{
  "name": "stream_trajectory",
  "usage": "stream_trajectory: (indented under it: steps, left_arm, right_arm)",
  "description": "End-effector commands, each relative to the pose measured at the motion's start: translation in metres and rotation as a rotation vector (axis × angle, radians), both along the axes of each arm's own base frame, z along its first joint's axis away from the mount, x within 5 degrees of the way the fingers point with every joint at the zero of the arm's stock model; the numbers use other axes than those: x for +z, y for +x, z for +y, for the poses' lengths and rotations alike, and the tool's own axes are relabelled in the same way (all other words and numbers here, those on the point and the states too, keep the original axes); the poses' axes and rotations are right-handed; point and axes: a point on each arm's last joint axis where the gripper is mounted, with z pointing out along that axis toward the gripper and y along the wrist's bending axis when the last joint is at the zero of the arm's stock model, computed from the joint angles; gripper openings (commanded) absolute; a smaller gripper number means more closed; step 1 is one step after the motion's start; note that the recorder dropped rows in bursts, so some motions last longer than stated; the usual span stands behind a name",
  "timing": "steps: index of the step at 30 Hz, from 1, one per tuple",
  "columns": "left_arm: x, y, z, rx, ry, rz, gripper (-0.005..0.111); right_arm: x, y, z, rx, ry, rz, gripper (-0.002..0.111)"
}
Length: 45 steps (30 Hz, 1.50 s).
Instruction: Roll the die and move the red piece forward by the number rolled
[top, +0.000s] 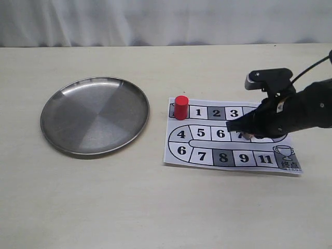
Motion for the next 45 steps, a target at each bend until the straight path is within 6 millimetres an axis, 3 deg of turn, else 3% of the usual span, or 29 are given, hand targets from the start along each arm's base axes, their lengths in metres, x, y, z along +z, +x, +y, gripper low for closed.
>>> stream_trajectory:
  steps: [1, 7, 12, 16, 25, 28, 33, 36, 45]
  left_arm:
    - [0.0, 0.0, -0.001, -0.01, -0.003, -0.009, 0.0]
    - [0.0, 0.0, -0.001, -0.01, -0.003, -0.009, 0.0]
    - [0.0, 0.0, -0.001, -0.01, -0.003, -0.009, 0.0]
    - [0.0, 0.0, -0.001, -0.01, -0.003, -0.009, 0.0]
    - [0.0, 0.0, -0.001, -0.01, -0.003, -0.009, 0.0]
    - [0.0, 0.0, -0.001, -0.01, -0.003, -0.009, 0.0]
    - [0.0, 0.0, -0.001, -0.01, -0.003, -0.009, 0.0]
    - [0.0, 0.0, -0.001, -0.01, -0.003, -0.009, 0.0]
    - [0.0, 0.0, -0.001, -0.01, -0.003, -0.009, 0.0]
  right_arm:
    - [0.018, 0.008, 0.014, 0.016, 0.017, 0.005, 0.017]
    - [0.044, 0.021, 0.06, 0.139, 0.053, -0.104, 0.056]
    - [0.05, 0.049, 0.085, 0.216, 0.022, -0.164, 0.073]
    - [0.035, 0.073, 0.095, 0.216, 0.015, -0.151, 0.078]
    - [-0.014, 0.113, 0.109, 0.218, -0.018, -0.091, 0.077]
    - [-0.028, 0.122, 0.109, 0.212, -0.022, -0.077, 0.071]
    - [-0.038, 0.125, 0.11, 0.215, -0.026, -0.066, 0.025]
    - [-0.039, 0.124, 0.11, 0.211, -0.023, -0.065, 0.005]
    - [-0.039, 0.124, 0.11, 0.204, -0.016, -0.06, 0.005]
